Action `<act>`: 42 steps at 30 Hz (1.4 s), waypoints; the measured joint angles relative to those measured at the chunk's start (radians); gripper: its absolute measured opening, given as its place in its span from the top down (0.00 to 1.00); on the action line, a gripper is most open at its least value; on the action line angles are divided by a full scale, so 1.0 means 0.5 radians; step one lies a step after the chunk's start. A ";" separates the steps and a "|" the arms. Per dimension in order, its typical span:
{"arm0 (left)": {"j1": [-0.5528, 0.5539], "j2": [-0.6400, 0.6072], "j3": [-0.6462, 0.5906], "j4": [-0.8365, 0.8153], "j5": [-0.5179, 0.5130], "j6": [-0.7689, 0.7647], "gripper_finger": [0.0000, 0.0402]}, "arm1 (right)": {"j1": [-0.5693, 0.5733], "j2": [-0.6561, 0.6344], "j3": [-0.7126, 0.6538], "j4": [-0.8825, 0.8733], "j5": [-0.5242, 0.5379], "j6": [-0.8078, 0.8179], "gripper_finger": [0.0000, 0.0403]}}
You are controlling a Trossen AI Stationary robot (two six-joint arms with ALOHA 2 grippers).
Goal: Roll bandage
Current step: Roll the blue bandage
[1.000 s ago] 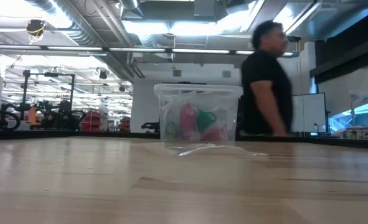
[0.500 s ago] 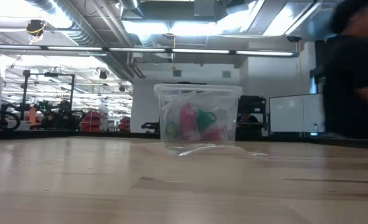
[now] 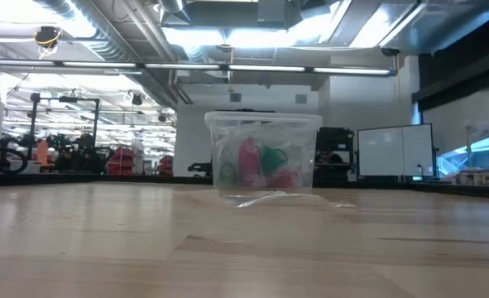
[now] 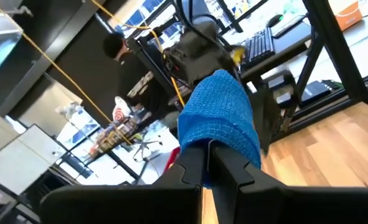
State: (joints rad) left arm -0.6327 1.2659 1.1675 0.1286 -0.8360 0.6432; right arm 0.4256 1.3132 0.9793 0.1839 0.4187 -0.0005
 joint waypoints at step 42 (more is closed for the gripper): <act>-0.031 0.002 0.000 -0.026 0.178 -0.289 1.00 | -0.148 0.293 0.141 0.726 -0.272 -0.913 0.75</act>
State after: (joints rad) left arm -0.6483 1.2671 1.1675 0.1158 -0.7468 0.4987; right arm 0.3515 1.4597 1.0496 0.5469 0.2825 -0.4572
